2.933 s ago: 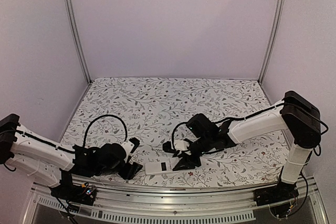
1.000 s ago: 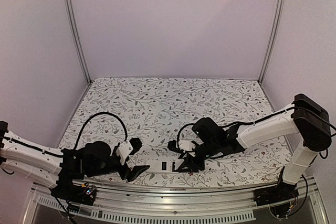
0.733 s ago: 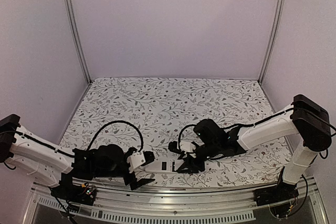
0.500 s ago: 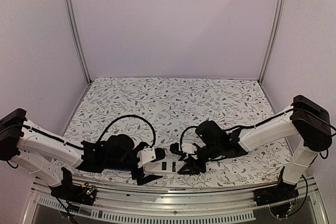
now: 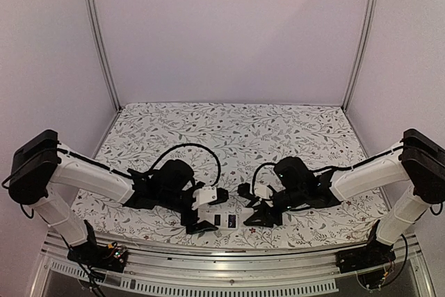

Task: Load the batteries into the remote control
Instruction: Pass from the right arm to the left

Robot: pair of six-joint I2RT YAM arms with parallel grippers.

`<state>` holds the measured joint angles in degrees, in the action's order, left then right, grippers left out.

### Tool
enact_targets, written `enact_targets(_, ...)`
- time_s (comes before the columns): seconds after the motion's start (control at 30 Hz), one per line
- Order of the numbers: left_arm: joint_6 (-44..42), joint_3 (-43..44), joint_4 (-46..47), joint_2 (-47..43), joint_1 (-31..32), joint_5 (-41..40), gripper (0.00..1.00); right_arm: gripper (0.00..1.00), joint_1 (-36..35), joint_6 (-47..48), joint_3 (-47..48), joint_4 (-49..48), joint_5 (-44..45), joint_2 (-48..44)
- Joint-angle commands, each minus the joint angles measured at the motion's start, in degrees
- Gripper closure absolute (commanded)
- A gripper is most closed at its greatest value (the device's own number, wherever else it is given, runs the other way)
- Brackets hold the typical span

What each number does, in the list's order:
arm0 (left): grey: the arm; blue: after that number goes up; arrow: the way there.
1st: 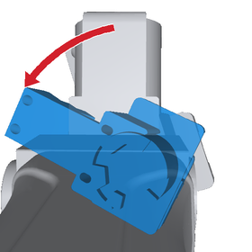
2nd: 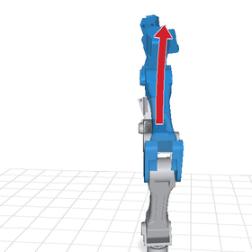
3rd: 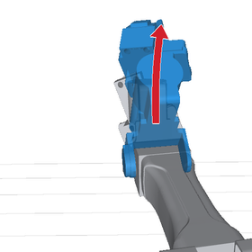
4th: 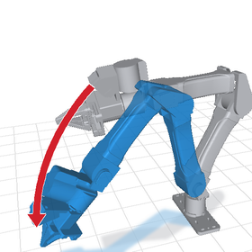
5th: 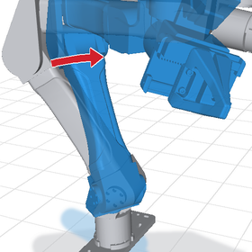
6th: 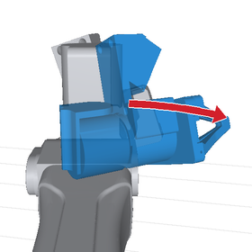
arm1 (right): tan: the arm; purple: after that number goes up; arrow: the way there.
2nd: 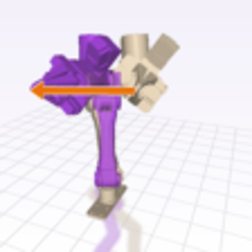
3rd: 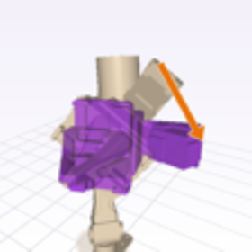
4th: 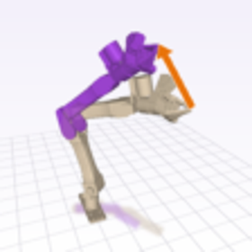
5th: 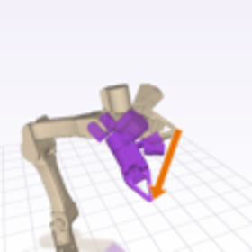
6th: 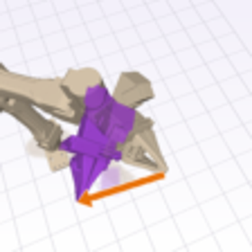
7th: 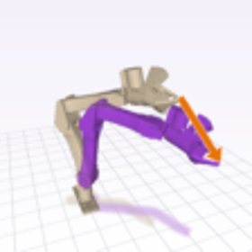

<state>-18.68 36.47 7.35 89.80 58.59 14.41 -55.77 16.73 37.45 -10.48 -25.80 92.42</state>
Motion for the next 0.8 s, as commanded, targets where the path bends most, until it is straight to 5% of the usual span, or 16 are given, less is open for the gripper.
enact_targets(0.0, -1.97, 3.38, -4.00, 4.90, -1.19, 4.35, 0.04, 0.84, 0.59, -0.86, -1.26, -1.91, 0.45, -2.86)
enact_targets(0.53, 1.28, 1.80, -1.54, 5.80, 3.00, -2.55, 0.36, 0.84, 1.10, -0.97, -2.66, -1.48, 1.15, -6.37)
enact_targets(0.67, 2.71, 1.82, -1.82, 5.28, 3.37, -3.05, 0.37, 0.84, 1.08, -0.24, -2.60, -1.26, 0.19, -7.11)
enact_targets(0.77, 4.00, 2.37, -2.80, 3.85, 3.39, -5.04, 0.27, 0.84, 1.10, 1.13, -2.60, -1.19, -0.66, -7.80)
